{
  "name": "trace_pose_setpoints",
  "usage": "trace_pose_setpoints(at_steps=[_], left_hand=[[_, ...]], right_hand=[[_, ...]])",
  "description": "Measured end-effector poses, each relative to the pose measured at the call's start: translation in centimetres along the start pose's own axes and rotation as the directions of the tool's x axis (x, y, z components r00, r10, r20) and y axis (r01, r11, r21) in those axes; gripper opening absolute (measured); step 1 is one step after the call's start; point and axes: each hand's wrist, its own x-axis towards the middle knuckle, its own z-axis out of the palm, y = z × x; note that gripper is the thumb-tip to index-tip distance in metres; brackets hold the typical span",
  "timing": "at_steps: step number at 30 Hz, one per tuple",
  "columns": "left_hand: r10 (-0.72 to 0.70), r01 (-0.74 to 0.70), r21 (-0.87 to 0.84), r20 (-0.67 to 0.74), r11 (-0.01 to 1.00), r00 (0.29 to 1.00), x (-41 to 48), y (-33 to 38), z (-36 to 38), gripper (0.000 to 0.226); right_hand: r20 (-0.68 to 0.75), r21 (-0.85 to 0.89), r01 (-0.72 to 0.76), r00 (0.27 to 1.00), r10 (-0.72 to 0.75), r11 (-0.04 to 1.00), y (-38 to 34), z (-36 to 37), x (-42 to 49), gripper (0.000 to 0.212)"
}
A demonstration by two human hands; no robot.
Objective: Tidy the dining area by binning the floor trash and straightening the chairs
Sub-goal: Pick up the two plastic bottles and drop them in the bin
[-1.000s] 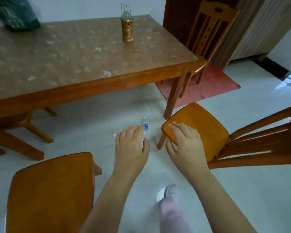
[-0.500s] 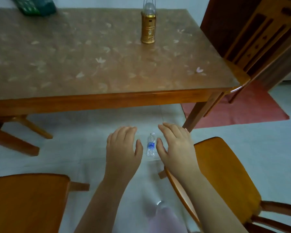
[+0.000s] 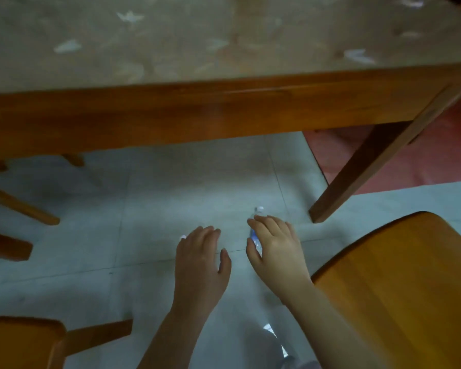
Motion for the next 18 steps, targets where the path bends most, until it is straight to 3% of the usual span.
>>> trace_pose_setpoints(at_steps=[5,11,18], left_hand=[[-0.029,0.029,0.051,-0.002,0.998,1.0,-0.8,-8.5,9.1,0.041],[-0.164,0.168,0.052,-0.067,0.984,0.984,-0.5,-16.8,19.0,0.044],[-0.286,0.29,0.025,-0.111,0.957,0.952,-1.3,-23.3,27.5,0.046]], right_hand=[[0.055,-0.016,0.0,0.998,0.001,1.0,4.2,12.2,0.3,0.03],[0.061,-0.037,0.064,0.996,-0.062,0.997,7.2,25.0,2.5,0.029],[0.218,-0.149,0.089,0.974,-0.055,0.985,12.2,34.7,3.8,0.035]])
